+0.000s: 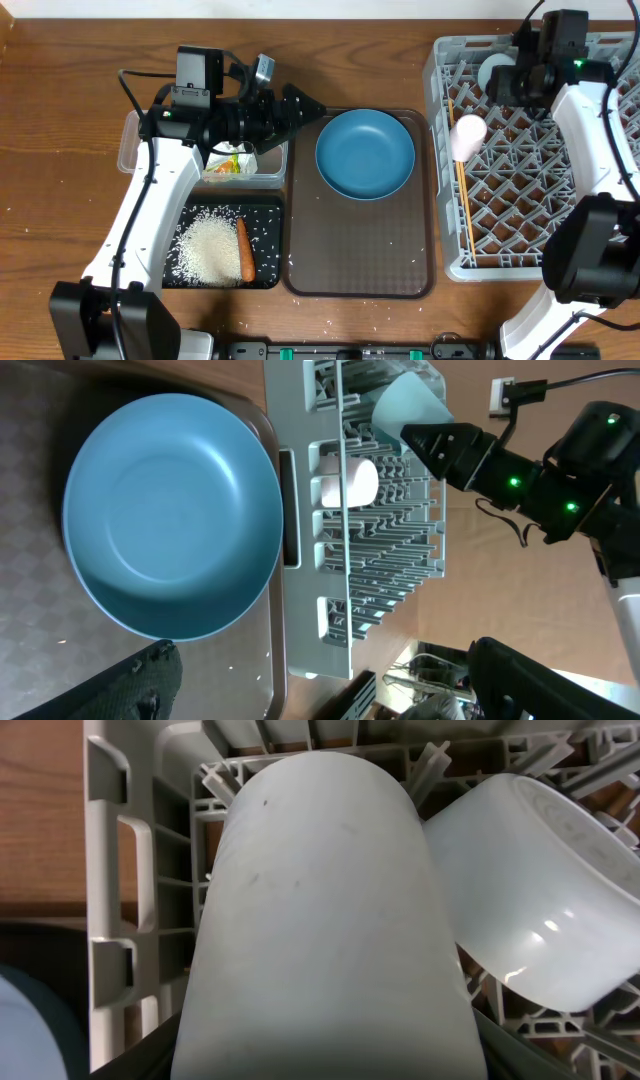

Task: Sort waste into correct bins and load items into the dishwasher rack
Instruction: 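Lower the cup into the rack, open the right gripper and rise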

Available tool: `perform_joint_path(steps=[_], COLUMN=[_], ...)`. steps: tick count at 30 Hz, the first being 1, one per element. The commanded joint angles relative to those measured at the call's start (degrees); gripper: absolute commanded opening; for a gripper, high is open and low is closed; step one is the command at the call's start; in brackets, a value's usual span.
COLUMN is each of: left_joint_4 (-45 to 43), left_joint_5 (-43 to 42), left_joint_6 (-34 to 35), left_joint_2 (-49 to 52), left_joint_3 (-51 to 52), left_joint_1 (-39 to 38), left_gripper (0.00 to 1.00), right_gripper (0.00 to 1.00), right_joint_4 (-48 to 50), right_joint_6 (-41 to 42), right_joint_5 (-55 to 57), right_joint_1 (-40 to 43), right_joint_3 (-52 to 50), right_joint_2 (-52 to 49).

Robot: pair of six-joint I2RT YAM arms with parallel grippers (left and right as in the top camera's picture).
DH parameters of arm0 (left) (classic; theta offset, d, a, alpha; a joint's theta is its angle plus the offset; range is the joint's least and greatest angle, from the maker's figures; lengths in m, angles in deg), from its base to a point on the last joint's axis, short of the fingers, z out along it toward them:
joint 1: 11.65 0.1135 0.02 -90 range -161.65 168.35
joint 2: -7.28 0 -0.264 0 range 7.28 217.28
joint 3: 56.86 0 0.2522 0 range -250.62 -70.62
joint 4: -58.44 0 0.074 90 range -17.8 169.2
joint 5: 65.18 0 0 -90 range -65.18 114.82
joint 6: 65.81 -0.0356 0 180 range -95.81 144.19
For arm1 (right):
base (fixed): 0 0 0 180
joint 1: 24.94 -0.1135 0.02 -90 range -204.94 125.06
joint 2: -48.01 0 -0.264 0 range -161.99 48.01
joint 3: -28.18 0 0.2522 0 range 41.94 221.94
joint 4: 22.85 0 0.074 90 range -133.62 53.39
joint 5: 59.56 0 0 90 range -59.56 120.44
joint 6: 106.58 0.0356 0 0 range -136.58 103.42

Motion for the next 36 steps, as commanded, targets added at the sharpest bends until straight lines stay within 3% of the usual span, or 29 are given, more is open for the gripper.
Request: perform_joint_path(steps=[1,17,23,27,36], left_joint_4=[0.15,0.13,0.15,0.13,0.13], left_joint_5=[0.37,0.37,0.37,0.37,0.37], left_joint_6=[-0.39,-0.39,-0.39,-0.39,-0.39], left_joint_2=[0.04,0.04,0.04,0.04,0.04], left_joint_3=[-0.31,-0.31,-0.31,-0.31,-0.31], left_joint_1=[0.13,0.13,0.13,0.13,0.13], left_gripper=[0.94,0.94,0.94,0.94,0.94], right_gripper=[0.13,0.14,0.26,0.41,0.49], right_joint_4=[0.50,1.57,1.38,1.70,1.03], right_joint_6=[0.39,0.39,0.37,0.37,0.35], right_joint_5=[0.50,0.50,0.52,0.50,0.55], right_joint_1=[-0.26,-0.37,-0.37,-0.37,-0.37], right_joint_3=[-0.63,-1.55,-1.57,-1.57,-1.57], right_joint_2=[0.02,-0.13,-0.63,-0.66,-0.66])
